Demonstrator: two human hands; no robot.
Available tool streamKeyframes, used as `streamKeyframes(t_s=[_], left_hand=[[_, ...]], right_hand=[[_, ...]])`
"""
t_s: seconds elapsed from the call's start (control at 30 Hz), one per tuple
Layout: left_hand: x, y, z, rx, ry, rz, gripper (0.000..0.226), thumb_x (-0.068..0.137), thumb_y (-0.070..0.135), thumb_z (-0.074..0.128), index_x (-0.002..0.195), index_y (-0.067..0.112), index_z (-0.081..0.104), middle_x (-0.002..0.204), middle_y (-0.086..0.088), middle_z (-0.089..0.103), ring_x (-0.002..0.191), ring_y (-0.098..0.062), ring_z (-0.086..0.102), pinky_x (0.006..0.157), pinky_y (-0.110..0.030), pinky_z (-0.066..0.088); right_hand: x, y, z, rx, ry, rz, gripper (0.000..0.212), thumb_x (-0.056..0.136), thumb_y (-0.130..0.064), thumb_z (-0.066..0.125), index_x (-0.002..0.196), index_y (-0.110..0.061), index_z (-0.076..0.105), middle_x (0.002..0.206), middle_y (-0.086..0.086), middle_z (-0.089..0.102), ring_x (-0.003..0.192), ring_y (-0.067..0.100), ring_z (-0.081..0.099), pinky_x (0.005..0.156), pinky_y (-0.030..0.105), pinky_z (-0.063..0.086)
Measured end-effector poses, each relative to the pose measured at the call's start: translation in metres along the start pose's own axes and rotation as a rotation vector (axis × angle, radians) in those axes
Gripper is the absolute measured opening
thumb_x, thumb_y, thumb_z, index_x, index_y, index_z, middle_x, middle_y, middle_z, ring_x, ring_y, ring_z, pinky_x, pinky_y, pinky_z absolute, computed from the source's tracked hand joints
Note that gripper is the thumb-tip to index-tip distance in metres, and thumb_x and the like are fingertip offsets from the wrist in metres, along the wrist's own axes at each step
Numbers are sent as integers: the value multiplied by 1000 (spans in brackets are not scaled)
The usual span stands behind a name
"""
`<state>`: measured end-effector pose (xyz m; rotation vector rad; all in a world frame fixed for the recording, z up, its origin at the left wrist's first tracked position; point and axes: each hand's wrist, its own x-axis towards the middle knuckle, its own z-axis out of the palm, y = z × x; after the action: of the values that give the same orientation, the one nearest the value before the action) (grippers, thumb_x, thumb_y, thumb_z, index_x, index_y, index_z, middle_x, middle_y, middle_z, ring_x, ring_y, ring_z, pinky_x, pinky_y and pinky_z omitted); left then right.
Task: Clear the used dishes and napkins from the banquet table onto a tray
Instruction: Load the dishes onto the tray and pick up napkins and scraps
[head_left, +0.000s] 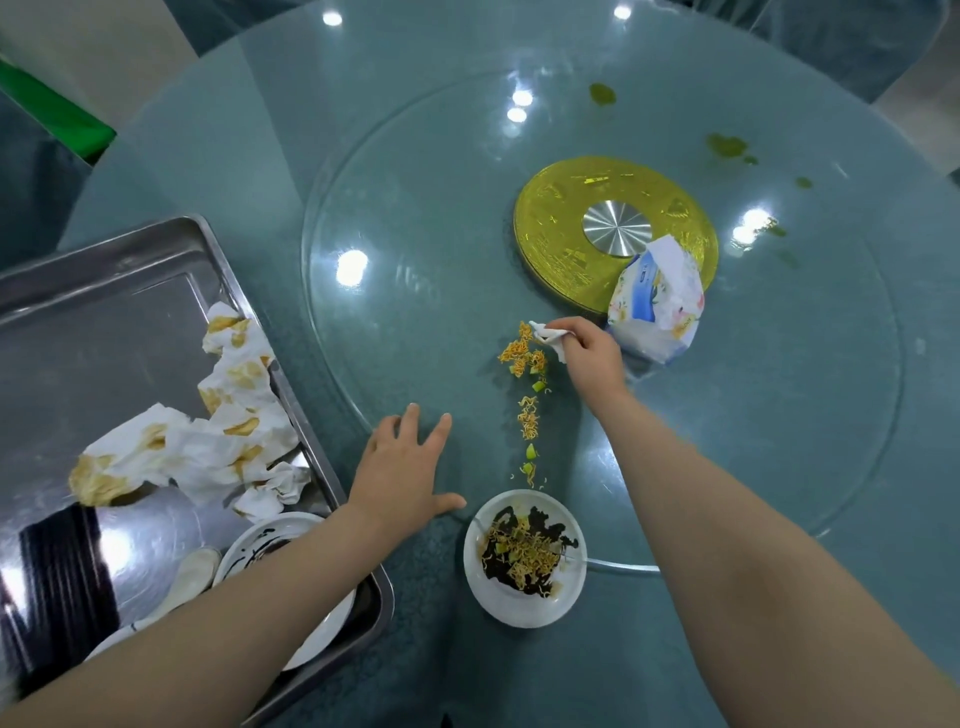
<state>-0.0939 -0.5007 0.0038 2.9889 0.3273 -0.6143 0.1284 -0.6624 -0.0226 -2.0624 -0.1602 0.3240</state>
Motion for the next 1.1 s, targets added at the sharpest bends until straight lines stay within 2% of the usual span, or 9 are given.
streamKeyframes(t_s=[0.1, 0.27, 0.47, 0.63, 0.9, 1.03, 1.1], left_hand=[[0, 0, 1, -11, 1, 0, 104, 77, 77, 50, 154, 28, 1, 159, -16, 7, 139, -37, 19, 114, -44, 26], [-1, 2, 1, -4, 10, 4, 104, 77, 78, 49, 154, 28, 1, 159, -16, 8, 138, -36, 20, 114, -44, 27], [-2, 3, 3, 1, 18, 6, 104, 76, 79, 49, 154, 27, 3, 158, -17, 10, 137, -36, 22, 113, -43, 29], [-2, 4, 3, -10, 10, 4, 104, 76, 78, 50, 154, 27, 3, 158, -16, 9, 137, -37, 22, 113, -44, 29], [-3, 7, 4, -30, 21, -4, 105, 75, 77, 54, 154, 27, 6, 157, -16, 11, 137, -37, 23, 113, -44, 29], [-4, 7, 5, -36, 20, -6, 105, 75, 78, 53, 154, 28, 6, 157, -16, 11, 137, -37, 22, 113, -44, 29], [-5, 7, 5, -36, 21, -3, 105, 75, 78, 53, 154, 27, 6, 157, -17, 12, 137, -37, 22, 113, -44, 29]], right_hand=[[-9, 1, 4, 0, 6, -15, 32, 90, -12, 50, 83, -37, 69, 91, -12, 69, 89, 15, 61, 76, 32, 50], [-25, 3, 5, -7, -24, -8, 29, 90, -12, 49, 92, -28, 73, 94, -8, 70, 86, 15, 61, 73, 31, 49], [-47, 3, 5, 12, -60, 3, 29, 91, -9, 49, 93, -24, 74, 96, -6, 70, 90, 13, 61, 75, 26, 48], [-64, 1, 5, 56, -78, 18, 28, 91, -6, 50, 90, -22, 74, 93, -6, 70, 85, 8, 59, 72, 22, 46], [-92, 5, 3, 59, -103, 28, 34, 91, -6, 50, 83, -32, 71, 88, -8, 69, 82, 12, 59, 71, 27, 46], [-105, 9, 2, 53, -98, 30, 37, 90, -8, 50, 80, -38, 71, 89, -3, 71, 86, 28, 62, 72, 36, 50], [-113, 9, 2, 67, -91, 39, 39, 90, -7, 50, 78, -38, 70, 90, -2, 71, 86, 29, 62, 75, 40, 52]])
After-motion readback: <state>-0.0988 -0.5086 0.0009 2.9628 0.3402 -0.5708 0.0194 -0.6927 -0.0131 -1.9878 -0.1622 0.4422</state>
